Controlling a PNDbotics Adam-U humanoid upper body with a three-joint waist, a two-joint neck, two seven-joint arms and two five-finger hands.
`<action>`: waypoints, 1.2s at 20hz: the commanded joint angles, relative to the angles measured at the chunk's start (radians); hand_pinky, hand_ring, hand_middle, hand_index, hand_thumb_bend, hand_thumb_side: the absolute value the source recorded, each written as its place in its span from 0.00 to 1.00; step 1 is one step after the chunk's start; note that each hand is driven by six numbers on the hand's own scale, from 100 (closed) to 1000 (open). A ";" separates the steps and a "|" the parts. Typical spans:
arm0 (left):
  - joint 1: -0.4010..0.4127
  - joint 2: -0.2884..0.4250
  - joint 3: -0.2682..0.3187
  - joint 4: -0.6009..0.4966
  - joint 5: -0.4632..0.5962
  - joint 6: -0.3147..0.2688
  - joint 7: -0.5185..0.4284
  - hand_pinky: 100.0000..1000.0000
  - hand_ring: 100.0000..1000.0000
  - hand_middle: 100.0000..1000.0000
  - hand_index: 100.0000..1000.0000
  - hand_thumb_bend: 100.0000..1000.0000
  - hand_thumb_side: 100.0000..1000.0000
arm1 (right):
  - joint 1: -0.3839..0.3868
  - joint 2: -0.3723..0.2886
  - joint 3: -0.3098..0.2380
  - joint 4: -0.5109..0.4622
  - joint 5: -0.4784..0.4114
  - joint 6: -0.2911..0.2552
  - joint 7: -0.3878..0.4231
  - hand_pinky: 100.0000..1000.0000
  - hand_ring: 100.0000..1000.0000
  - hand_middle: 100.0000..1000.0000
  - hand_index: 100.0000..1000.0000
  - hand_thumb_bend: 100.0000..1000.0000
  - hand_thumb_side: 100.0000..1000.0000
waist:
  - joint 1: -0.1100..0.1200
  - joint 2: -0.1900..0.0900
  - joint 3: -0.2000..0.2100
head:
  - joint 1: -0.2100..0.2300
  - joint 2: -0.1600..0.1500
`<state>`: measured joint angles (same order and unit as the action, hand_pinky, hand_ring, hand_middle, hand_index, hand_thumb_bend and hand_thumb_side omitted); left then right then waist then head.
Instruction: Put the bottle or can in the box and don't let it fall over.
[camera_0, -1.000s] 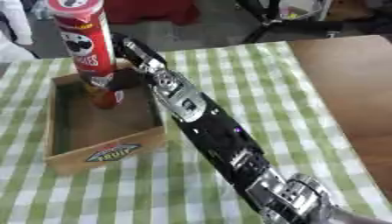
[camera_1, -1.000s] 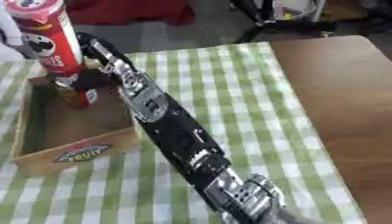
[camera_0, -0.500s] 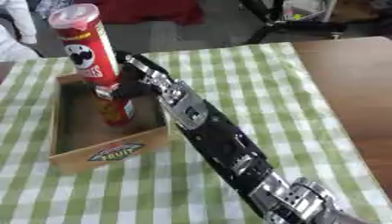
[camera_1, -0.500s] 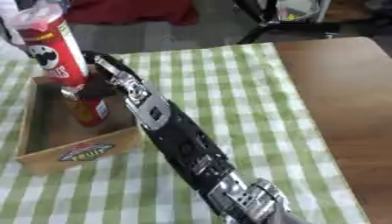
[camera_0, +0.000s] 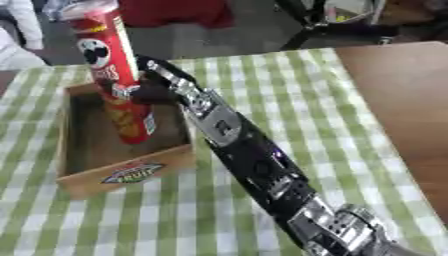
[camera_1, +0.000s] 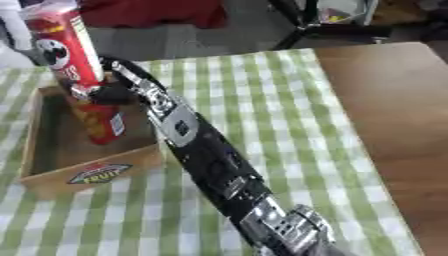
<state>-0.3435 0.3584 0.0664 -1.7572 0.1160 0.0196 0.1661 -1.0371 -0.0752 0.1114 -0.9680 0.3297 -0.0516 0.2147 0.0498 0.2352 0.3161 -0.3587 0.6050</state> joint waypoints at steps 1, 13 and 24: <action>-0.016 0.013 0.012 -0.020 -0.004 -0.001 0.001 0.78 0.85 0.82 0.80 0.00 0.67 | -0.020 -0.007 -0.007 -0.023 -0.005 -0.029 0.027 1.00 1.00 0.99 1.00 0.54 0.00 | 0.005 -0.013 0.003 | -0.002 -0.001; -0.012 0.016 0.015 -0.018 -0.005 0.000 0.003 0.78 0.85 0.82 0.80 0.00 0.67 | -0.027 -0.021 -0.018 -0.061 -0.067 -0.017 0.039 1.00 1.00 0.98 1.00 0.45 0.00 | 0.003 -0.015 0.000 | 0.000 -0.003; 0.047 0.053 0.038 -0.009 -0.021 0.004 0.021 0.78 0.85 0.82 0.80 0.00 0.67 | -0.023 -0.185 -0.085 -0.234 -0.177 0.062 -0.061 0.82 0.92 0.86 0.88 0.00 0.59 | 0.005 -0.073 -0.110 | 0.138 0.053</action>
<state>-0.2898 0.3743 0.0903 -1.7563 0.1029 0.0245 0.1810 -1.0411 -0.2175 0.0358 -1.1521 0.1744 0.0014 0.1723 0.0524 0.1890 0.1991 -0.2386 0.6504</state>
